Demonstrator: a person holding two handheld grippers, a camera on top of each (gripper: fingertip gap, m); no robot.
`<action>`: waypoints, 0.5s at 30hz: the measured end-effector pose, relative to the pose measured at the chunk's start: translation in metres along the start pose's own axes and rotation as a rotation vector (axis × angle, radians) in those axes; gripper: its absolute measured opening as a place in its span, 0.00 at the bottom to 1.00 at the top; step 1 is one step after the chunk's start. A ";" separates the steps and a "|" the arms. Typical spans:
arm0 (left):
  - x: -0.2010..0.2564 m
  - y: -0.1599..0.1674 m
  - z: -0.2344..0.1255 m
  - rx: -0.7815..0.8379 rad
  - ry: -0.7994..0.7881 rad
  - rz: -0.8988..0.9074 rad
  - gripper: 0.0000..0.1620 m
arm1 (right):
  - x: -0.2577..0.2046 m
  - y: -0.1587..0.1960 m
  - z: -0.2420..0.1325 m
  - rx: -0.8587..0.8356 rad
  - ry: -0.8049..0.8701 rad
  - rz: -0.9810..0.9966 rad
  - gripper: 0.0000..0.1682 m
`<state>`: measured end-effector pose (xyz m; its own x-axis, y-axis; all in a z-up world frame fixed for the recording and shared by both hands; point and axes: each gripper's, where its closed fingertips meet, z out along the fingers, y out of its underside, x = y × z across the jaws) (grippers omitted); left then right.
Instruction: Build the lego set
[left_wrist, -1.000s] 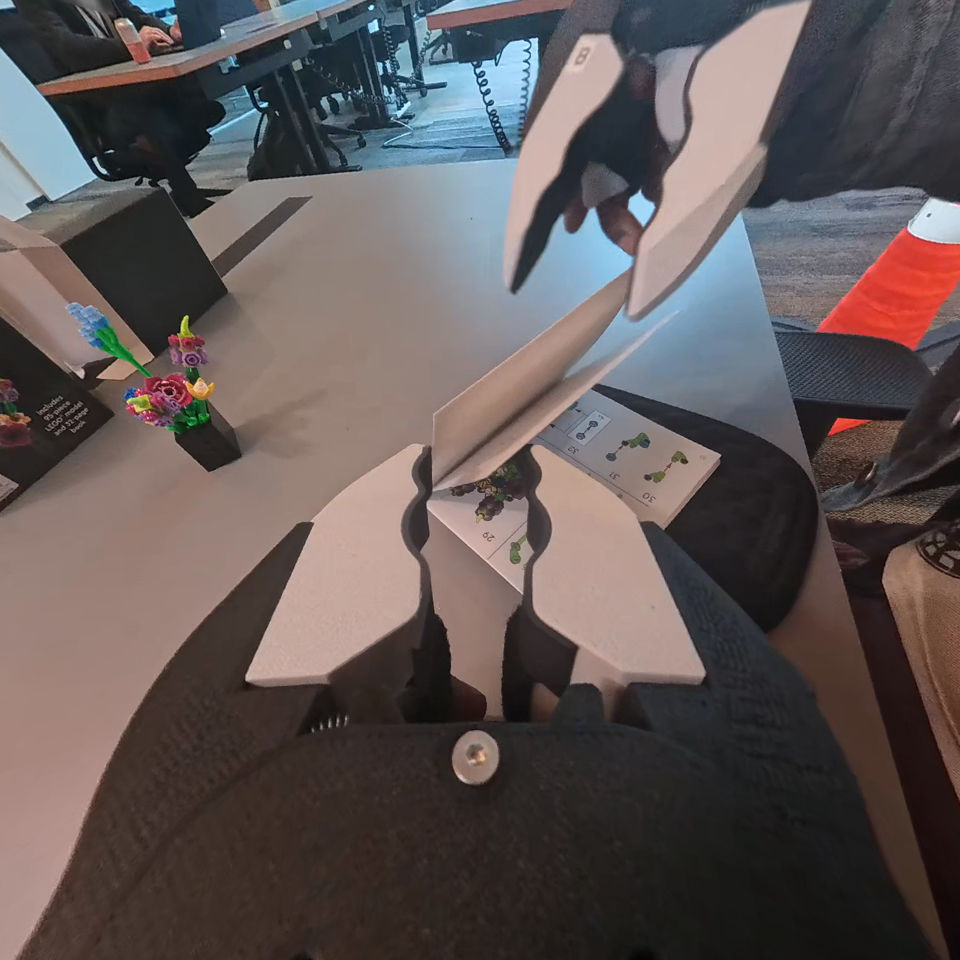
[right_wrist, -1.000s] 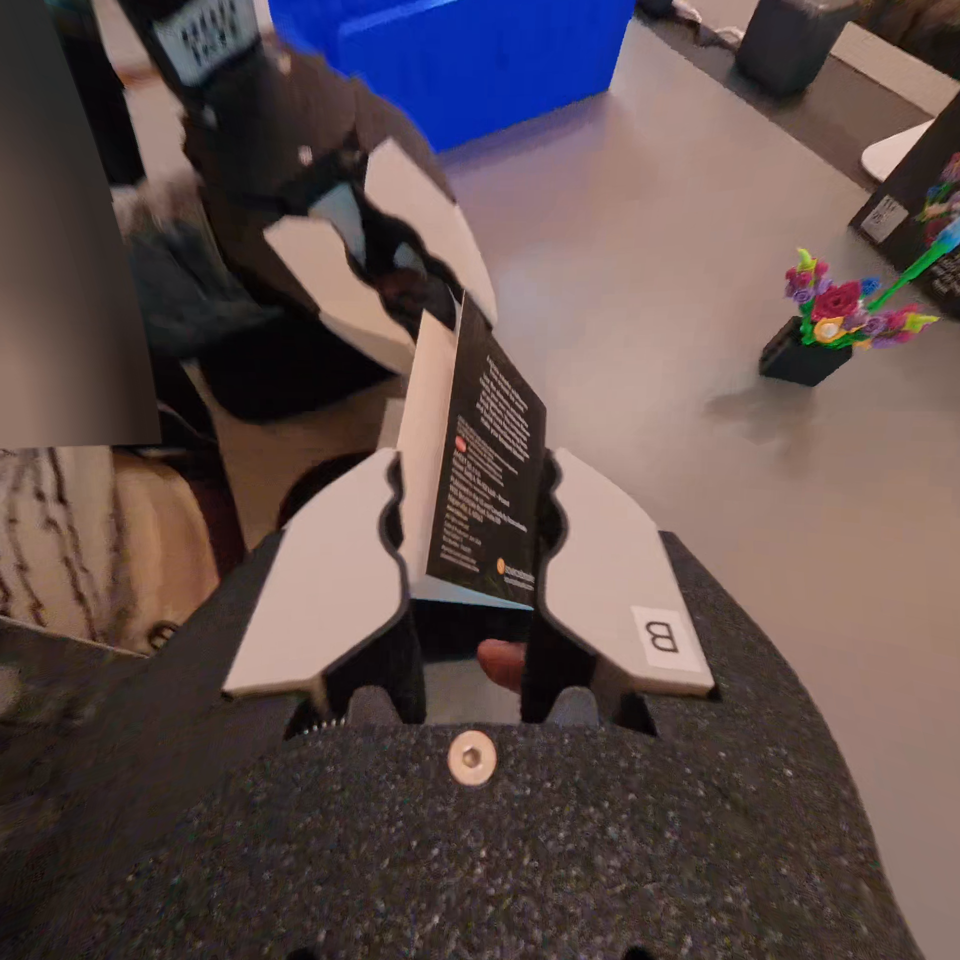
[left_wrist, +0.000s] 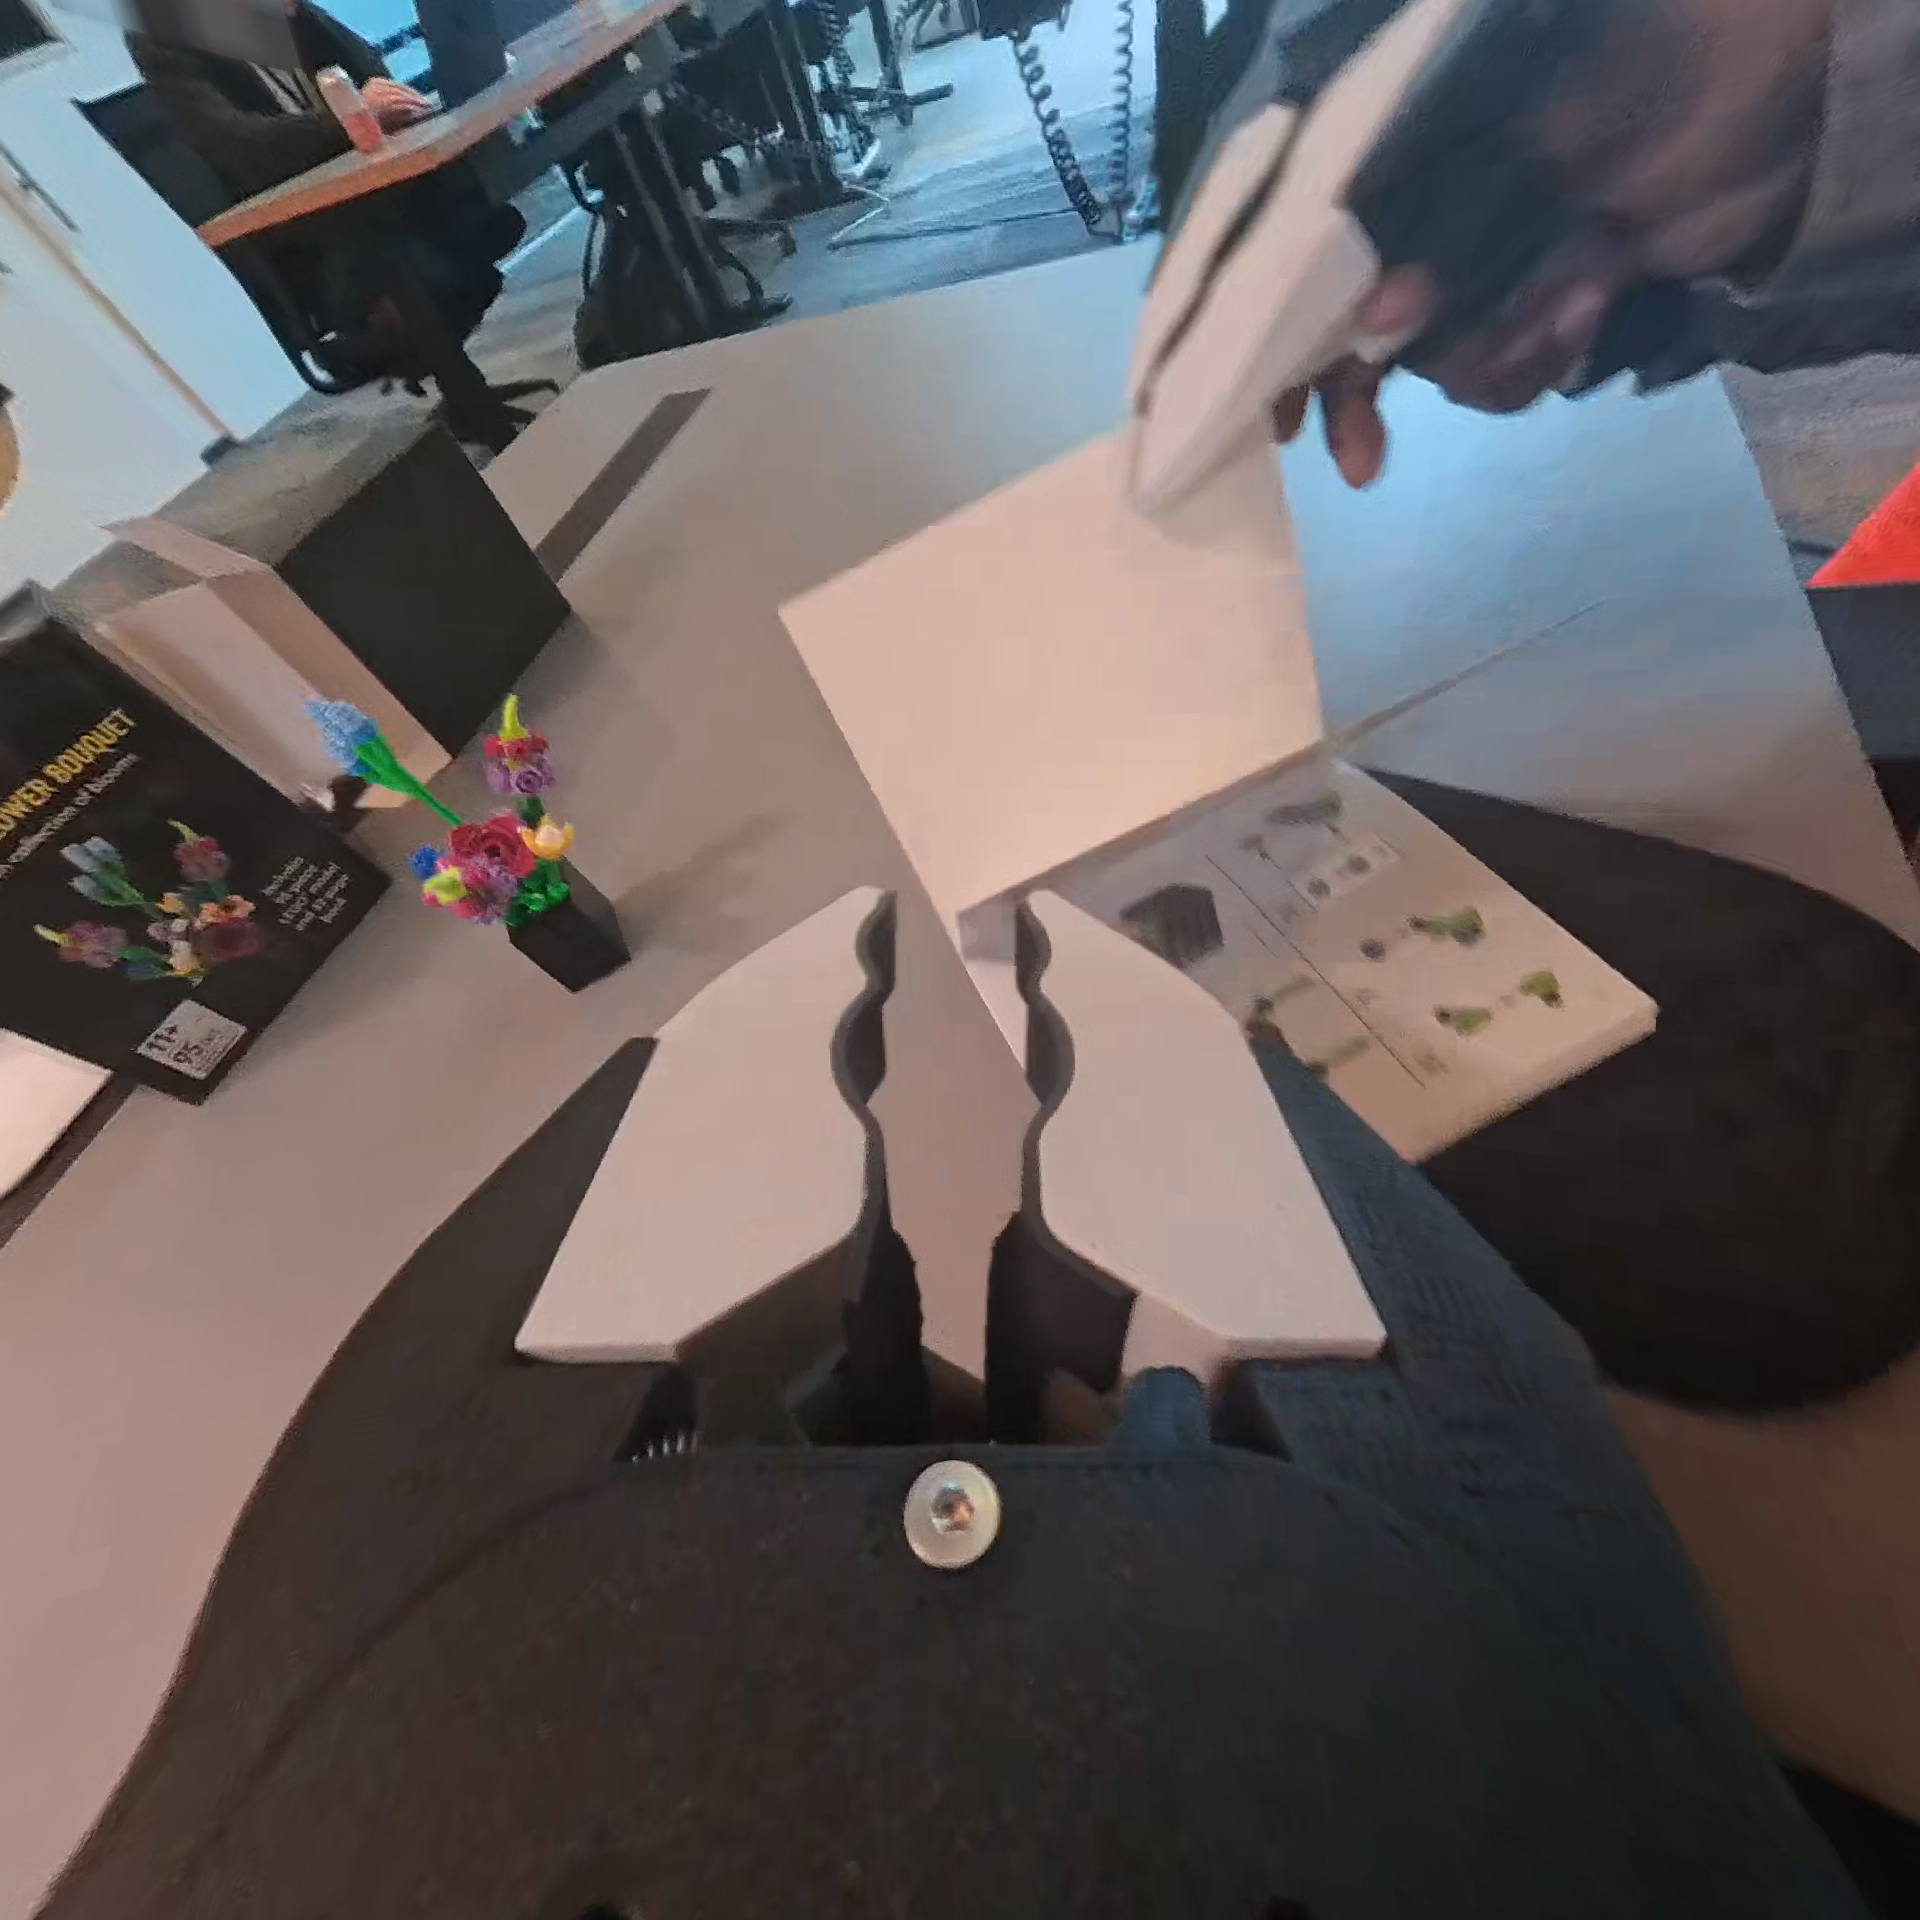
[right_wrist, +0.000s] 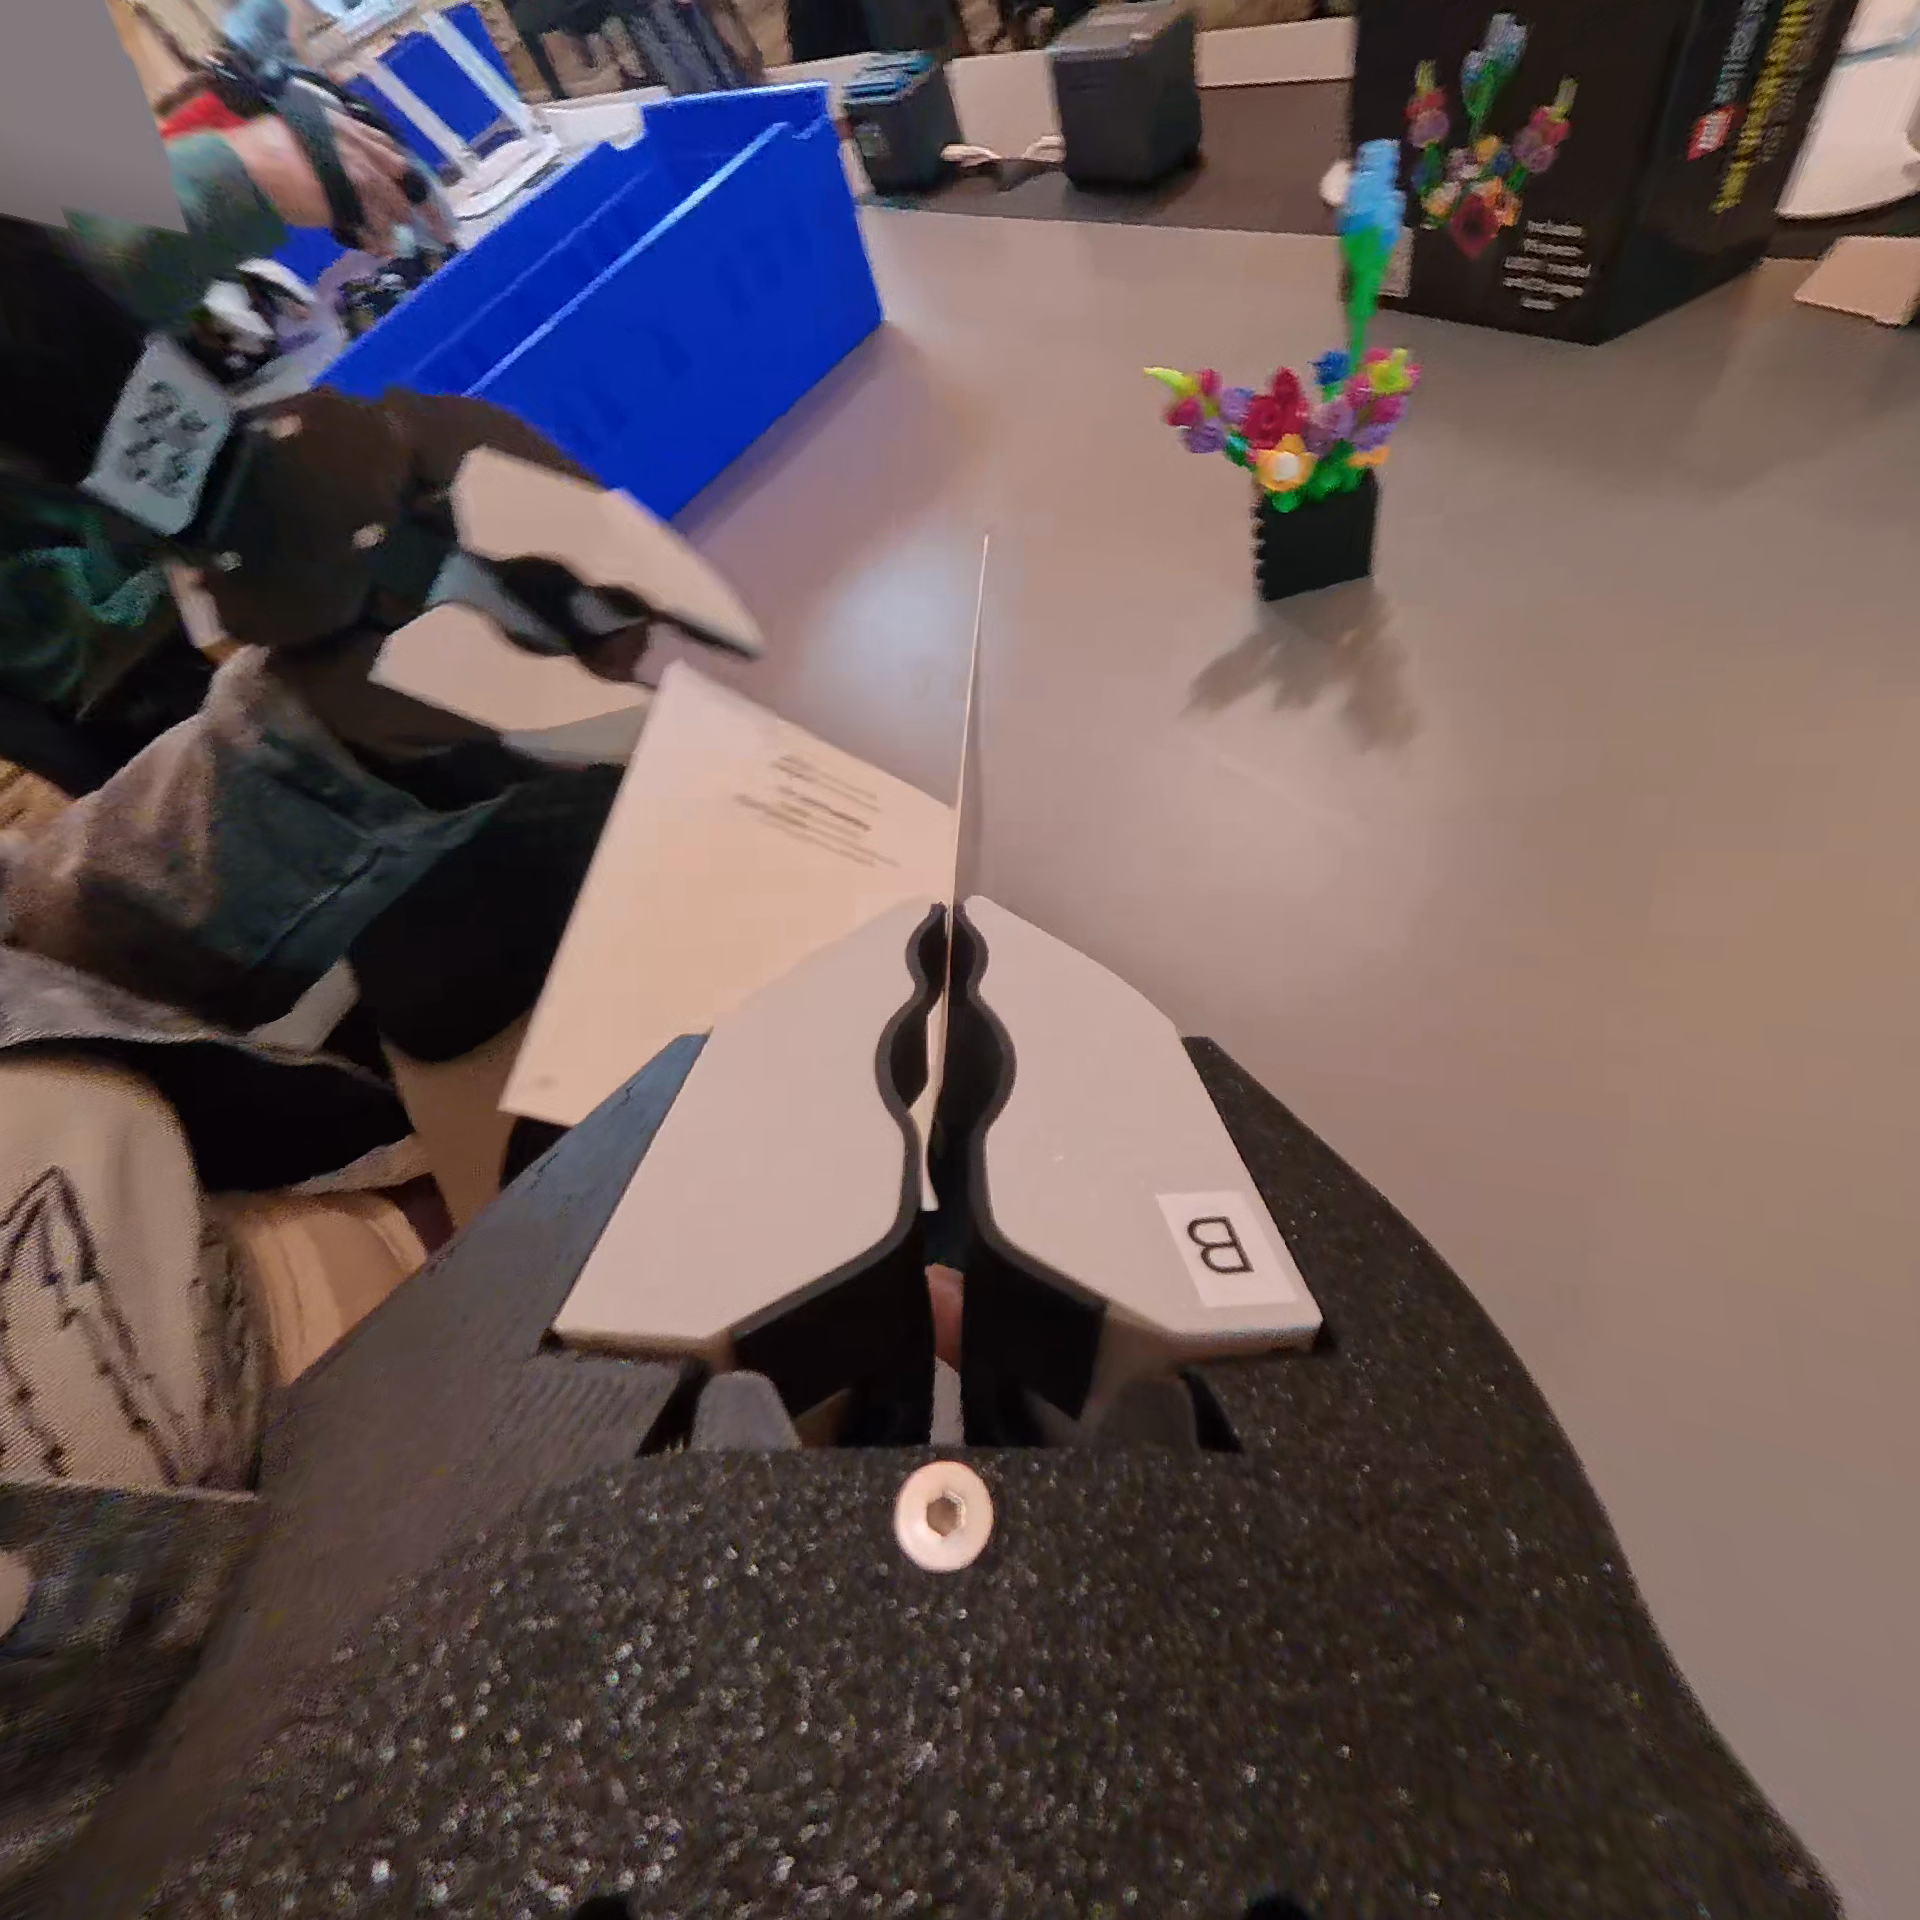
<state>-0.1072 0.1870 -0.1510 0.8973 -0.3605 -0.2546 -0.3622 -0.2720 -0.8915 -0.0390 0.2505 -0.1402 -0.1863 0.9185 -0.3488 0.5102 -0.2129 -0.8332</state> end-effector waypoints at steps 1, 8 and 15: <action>-0.003 -0.002 0.008 -0.017 0.015 -0.015 0.17 | -0.013 0.000 0.001 -0.004 -0.073 -0.010 0.02; 0.001 0.005 0.036 -0.120 0.137 -0.107 0.23 | -0.051 0.043 0.022 -0.167 -0.089 -0.225 0.64; 0.015 0.041 -0.023 -0.262 0.073 -0.231 0.28 | -0.022 0.040 0.025 -0.085 0.271 -0.645 0.00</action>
<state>-0.1146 0.1498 -0.1825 0.9461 -0.3230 -0.0216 -0.2126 -0.5697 -0.7939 -0.0356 0.2135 -0.1762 -0.2636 0.9056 0.3322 0.4340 0.4189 -0.7976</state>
